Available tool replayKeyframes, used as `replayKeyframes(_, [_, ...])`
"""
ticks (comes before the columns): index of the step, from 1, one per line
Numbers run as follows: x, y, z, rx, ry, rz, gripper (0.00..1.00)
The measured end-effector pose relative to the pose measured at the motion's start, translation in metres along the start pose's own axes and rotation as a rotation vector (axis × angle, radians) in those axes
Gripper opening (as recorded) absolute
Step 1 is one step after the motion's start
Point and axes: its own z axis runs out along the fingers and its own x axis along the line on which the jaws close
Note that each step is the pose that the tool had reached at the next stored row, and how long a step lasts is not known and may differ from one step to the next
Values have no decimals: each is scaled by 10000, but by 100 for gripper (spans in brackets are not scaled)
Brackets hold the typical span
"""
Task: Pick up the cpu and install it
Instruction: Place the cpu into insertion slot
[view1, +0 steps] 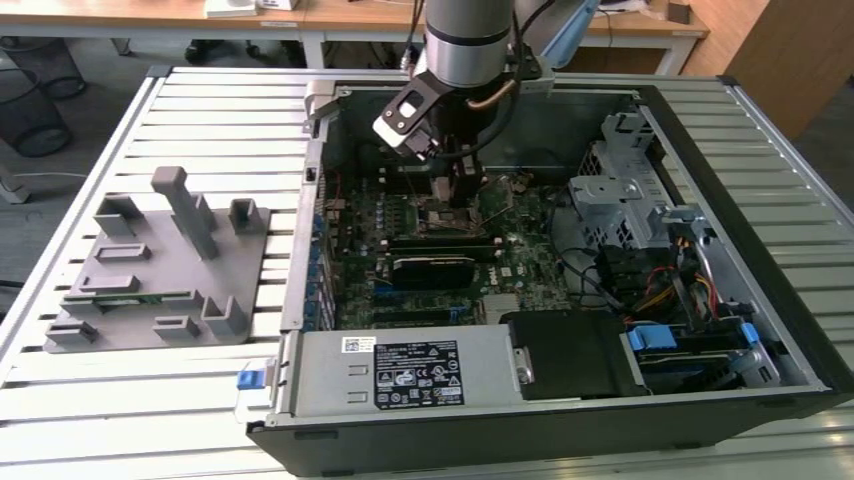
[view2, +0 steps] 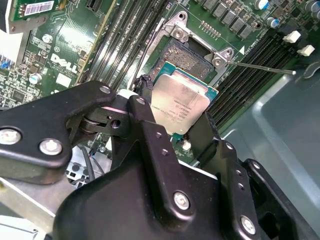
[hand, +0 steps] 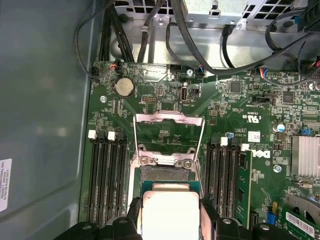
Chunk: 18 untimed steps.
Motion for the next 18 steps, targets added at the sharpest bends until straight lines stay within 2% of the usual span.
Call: replayKeyframes(18, [-2,-8,152,-3,-3,70,54])
